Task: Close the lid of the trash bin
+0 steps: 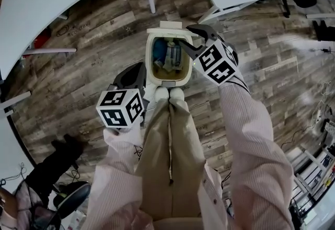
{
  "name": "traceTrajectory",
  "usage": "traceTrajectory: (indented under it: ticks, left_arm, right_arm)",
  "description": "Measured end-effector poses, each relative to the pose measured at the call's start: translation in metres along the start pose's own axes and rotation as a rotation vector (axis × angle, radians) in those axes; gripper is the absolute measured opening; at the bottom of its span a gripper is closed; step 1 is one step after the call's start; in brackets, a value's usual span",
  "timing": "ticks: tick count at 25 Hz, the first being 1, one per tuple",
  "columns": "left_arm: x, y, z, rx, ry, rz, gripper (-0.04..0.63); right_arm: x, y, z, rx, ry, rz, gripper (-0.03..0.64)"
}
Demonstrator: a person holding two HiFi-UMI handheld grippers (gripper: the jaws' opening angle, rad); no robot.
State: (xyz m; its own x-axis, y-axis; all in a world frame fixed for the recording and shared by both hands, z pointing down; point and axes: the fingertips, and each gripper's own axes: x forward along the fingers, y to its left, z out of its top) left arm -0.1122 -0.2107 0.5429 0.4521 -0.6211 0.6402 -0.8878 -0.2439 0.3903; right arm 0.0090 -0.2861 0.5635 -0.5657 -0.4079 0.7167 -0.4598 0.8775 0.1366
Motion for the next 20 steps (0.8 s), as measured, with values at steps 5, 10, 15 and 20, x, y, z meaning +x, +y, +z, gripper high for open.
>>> traceTrajectory:
  ticks: [5,10,15,20]
  left_arm:
    - [-0.002,-0.003,-0.008,0.009,0.01,-0.01,-0.008]
    - [-0.004,-0.002,-0.017,-0.004,0.004,0.002,-0.008]
    - [-0.007,-0.005,-0.025,-0.026,-0.001,0.02,-0.008]
    - [-0.013,-0.012,-0.039,-0.053,-0.005,0.036,-0.008]
  right_arm:
    - [-0.005,0.013,-0.005,0.042,-0.02,-0.006,0.161]
    - [-0.006,0.021,-0.006,0.088,-0.063,-0.008,0.161]
    - [-0.01,0.031,-0.011,0.129,-0.087,0.009,0.161]
    - [-0.01,0.047,-0.019,0.165,-0.096,0.043,0.161]
